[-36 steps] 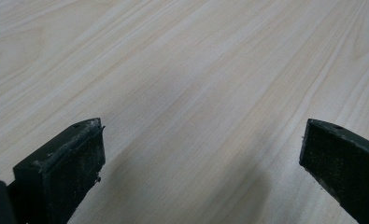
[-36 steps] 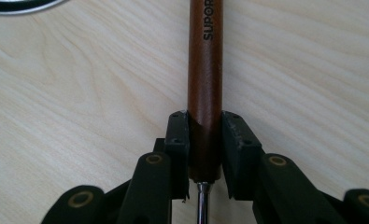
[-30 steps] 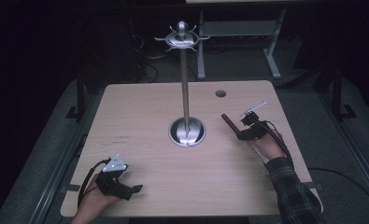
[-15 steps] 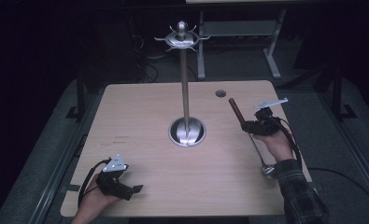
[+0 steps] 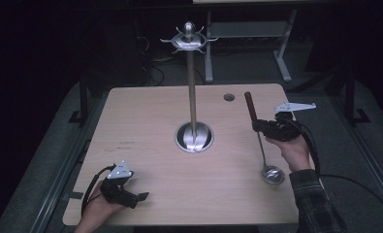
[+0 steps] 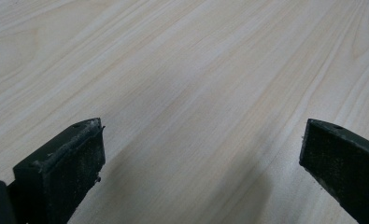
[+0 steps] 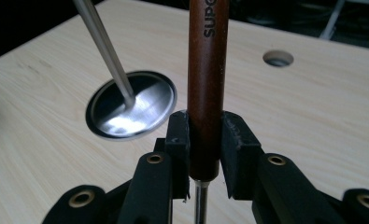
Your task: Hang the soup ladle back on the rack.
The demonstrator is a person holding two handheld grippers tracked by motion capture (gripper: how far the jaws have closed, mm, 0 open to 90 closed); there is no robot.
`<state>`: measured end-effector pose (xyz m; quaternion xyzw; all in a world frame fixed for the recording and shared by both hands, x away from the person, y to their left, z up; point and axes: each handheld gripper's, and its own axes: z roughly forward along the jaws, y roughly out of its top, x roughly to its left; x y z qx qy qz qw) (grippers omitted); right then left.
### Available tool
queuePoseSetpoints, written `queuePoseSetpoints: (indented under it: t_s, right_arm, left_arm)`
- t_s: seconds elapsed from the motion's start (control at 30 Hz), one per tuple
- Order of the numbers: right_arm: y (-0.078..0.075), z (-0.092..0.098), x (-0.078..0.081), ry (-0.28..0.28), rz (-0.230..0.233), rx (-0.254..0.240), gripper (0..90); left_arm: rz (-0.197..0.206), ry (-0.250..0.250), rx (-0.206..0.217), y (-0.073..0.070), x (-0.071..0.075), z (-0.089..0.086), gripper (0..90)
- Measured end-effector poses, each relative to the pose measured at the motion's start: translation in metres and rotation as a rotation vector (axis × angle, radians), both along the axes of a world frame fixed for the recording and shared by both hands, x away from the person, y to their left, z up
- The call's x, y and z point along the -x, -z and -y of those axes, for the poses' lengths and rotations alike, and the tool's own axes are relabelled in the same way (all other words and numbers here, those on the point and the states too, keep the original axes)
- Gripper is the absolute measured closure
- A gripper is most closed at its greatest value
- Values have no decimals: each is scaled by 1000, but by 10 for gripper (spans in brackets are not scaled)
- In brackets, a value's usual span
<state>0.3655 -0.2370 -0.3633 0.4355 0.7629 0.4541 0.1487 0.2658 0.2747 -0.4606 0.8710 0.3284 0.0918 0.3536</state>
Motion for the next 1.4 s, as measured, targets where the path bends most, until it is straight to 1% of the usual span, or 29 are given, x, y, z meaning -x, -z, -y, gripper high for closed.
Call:
queuePoseSetpoints:
  t_s: [0.03,0.07,0.1,0.13,0.17,0.3,0.37,0.47,0.57,0.63,0.7,0.8,0.83,0.87,0.9,0.93,0.97,1.2,1.33,1.4]
  right_arm:
    - [-2,-1,1,-6,15,-8,744]
    - [-5,-4,4,-15,44,-27,744]
    - [-5,-4,4,-15,44,-27,744]
    - [-8,-7,6,-19,71,-49,745]
    - [-8,-7,6,-19,71,-49,745]
    - [-16,-13,10,-22,126,-100,744]
    - [-21,-17,12,-26,157,-137,745]
    - [-27,-22,14,-33,187,-166,745]
    - [-37,-30,16,-43,213,-183,745]
    - [-44,-35,18,-59,230,-201,744]
    - [-50,-40,19,-75,236,-217,745]
    - [-61,-48,19,-93,254,-226,745]
    - [-68,-54,19,-105,270,-231,744]
    - [-68,-54,19,-105,270,-231,744]
    - [-72,-58,19,-115,275,-235,744]
    - [-80,-65,19,-133,290,-238,744]
    - [-80,-65,19,-133,290,-238,744]
    - [-102,-88,17,-175,326,-225,744]
    - [-107,-94,16,-187,338,-224,744]
    - [-114,-99,15,-192,351,-218,744]
  left_arm:
    - [0,0,-1,0,0,0,0]
    - [1,1,-1,0,0,0,0]
    - [5,3,-3,0,0,0,0]
    - [5,3,-3,0,0,0,0]
    - [-2,-2,3,0,0,0,0]
    - [0,-1,4,0,0,0,0]
    - [2,-3,9,0,0,0,0]
    - [6,5,-2,0,-1,-1,0]
    - [6,4,0,0,-1,-1,0]
    - [5,3,2,0,-1,-1,0]
    - [5,0,6,0,-1,-1,0]
    - [6,1,4,0,-1,0,0]
    - [5,1,4,0,-1,0,0]
    - [5,2,3,0,-1,0,0]
    - [3,2,3,0,-1,-1,0]
    - [3,1,3,0,-1,-1,0]
    - [3,1,3,0,-1,-1,0]
    - [7,4,1,-1,0,-1,0]
    - [8,3,1,-1,-1,-2,0]
    - [7,1,4,-1,-1,-2,0]
